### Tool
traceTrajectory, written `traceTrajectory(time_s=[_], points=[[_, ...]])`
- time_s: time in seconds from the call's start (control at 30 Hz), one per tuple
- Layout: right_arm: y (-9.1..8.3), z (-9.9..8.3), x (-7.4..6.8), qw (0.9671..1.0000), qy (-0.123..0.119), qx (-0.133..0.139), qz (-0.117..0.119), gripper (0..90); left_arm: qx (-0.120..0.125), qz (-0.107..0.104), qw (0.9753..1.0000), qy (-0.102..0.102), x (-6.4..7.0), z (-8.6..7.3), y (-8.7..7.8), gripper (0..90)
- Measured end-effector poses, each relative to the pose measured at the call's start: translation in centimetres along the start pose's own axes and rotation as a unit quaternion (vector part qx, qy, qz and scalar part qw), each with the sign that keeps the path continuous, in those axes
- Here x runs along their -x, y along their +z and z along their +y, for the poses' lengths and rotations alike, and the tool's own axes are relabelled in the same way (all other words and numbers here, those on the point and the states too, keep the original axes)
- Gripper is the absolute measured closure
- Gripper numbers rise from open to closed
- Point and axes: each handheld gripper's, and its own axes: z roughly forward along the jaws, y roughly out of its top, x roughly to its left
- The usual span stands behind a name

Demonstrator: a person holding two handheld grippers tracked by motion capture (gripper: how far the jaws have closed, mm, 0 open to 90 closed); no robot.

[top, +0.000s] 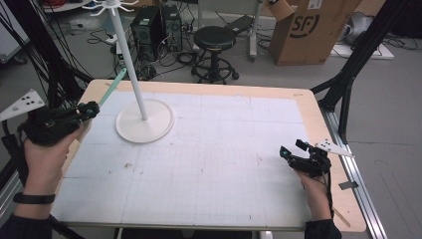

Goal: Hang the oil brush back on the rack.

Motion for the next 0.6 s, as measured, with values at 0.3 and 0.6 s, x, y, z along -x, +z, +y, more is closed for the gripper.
traceTrajectory(time_s=[0.3,0.6], points=[[-0.1,0.0,0.0,1.0,0.0,-0.001,0.002,16.9,0.018,0.01,0.9998,-0.003,-0.7,3.0,-1.3,82.3],[-0.1,0.0,0.0,1.0,0.0,-0.001,0.003,16.9,0.034,0.016,0.9993,0.003,-0.9,5.7,-2.4,82.3]])
